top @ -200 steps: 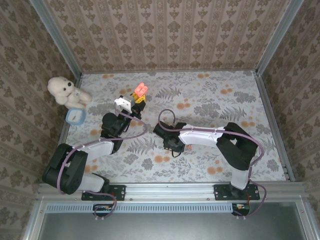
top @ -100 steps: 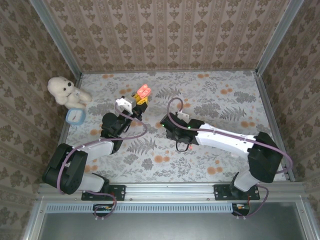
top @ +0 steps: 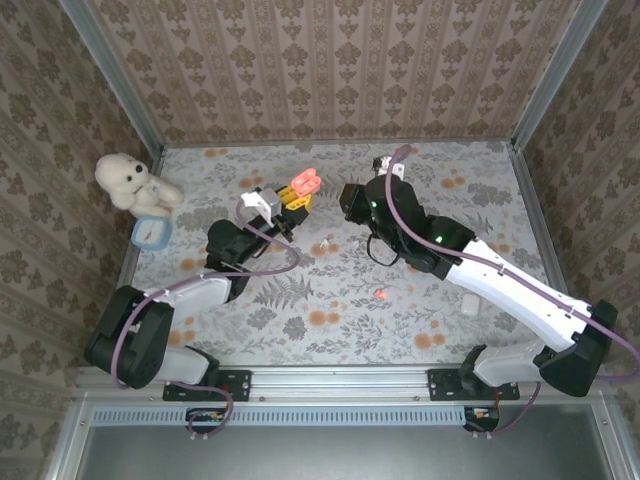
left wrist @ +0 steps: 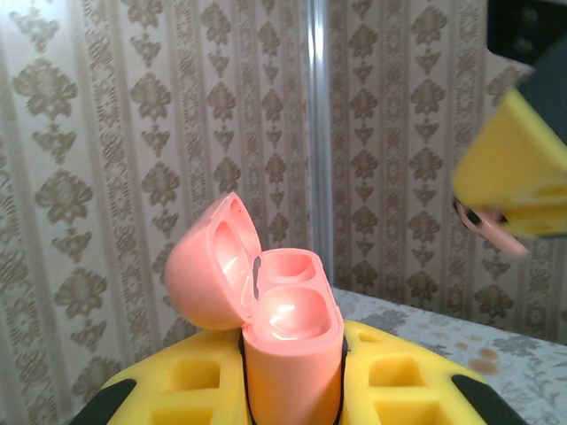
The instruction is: Insert the wireless bluetooth earbuds into the charging case
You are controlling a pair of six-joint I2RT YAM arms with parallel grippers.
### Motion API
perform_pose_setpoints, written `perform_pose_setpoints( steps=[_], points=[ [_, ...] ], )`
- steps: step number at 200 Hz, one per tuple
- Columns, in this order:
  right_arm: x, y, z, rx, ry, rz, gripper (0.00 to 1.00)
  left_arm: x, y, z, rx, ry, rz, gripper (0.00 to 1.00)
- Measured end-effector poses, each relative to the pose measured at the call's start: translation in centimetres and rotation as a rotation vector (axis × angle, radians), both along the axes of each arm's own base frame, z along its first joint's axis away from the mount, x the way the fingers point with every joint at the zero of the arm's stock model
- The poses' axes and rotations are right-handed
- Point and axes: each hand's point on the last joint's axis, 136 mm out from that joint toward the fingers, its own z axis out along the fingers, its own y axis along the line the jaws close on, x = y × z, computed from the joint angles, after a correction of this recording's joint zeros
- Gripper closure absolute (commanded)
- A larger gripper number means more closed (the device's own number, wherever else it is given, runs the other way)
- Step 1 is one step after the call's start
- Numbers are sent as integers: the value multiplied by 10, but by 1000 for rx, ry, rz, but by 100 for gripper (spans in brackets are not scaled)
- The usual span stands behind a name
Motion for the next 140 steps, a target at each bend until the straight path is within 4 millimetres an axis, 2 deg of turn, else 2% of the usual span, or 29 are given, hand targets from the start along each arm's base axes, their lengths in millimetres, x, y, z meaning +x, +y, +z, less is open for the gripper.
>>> perform_pose_setpoints(
  steps=[69, 140],
  points=[
    [7, 19, 52, 27, -223, 98, 76, -11, -26, 15, 1, -5, -73, 100],
    [5, 37, 57, 70, -320, 182, 78, -8, -31, 17, 8, 15, -72, 100]
  ],
)
